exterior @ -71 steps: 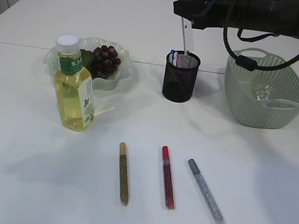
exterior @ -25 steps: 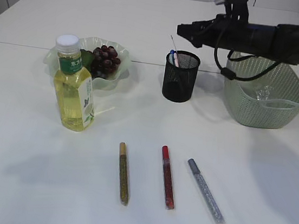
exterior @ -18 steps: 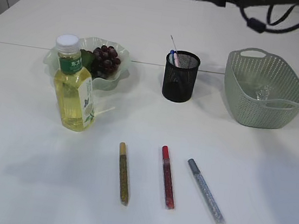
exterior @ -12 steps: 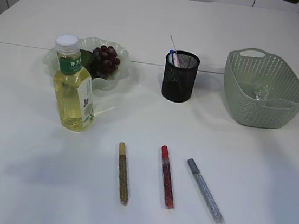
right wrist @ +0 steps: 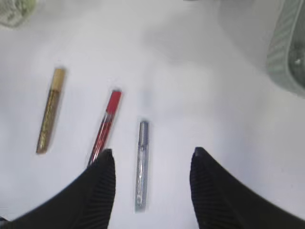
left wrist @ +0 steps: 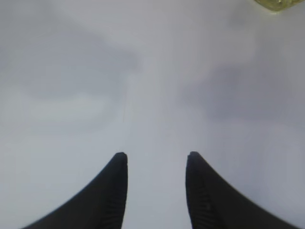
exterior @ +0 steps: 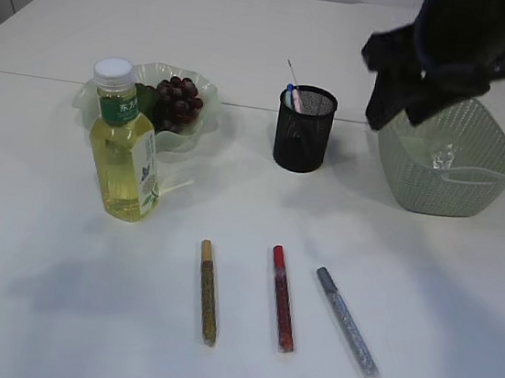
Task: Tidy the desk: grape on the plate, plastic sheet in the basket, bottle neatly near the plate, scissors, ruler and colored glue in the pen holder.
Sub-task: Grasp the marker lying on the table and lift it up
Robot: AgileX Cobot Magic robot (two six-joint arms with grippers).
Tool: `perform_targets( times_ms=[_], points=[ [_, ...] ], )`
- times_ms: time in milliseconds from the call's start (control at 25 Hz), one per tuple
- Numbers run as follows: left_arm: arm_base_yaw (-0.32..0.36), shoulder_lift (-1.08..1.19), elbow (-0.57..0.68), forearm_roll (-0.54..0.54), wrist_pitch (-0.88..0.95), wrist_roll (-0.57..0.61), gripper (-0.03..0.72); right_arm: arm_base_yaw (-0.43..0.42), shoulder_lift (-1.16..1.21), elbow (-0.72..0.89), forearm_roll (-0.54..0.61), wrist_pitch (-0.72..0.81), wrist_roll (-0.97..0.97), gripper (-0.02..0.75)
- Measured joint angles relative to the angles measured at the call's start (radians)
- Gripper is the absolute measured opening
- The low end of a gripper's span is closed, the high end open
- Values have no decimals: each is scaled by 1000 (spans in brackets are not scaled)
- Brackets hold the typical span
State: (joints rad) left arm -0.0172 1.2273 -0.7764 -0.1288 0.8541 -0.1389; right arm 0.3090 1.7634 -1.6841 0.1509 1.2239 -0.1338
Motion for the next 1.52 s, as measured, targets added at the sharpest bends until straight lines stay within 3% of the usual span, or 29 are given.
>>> perform_targets(
  times_ms=[280, 520, 1520],
  points=[
    [0, 0, 0, 0, 43, 0, 279, 114, 0, 240, -57, -29, 92, 375],
    [0, 0, 0, 0, 69, 0, 278, 131, 3, 410, -59, -181, 187, 351],
    [0, 0, 0, 0, 73, 0, 256, 131, 250, 419, -61, -296, 195, 348]
  ],
)
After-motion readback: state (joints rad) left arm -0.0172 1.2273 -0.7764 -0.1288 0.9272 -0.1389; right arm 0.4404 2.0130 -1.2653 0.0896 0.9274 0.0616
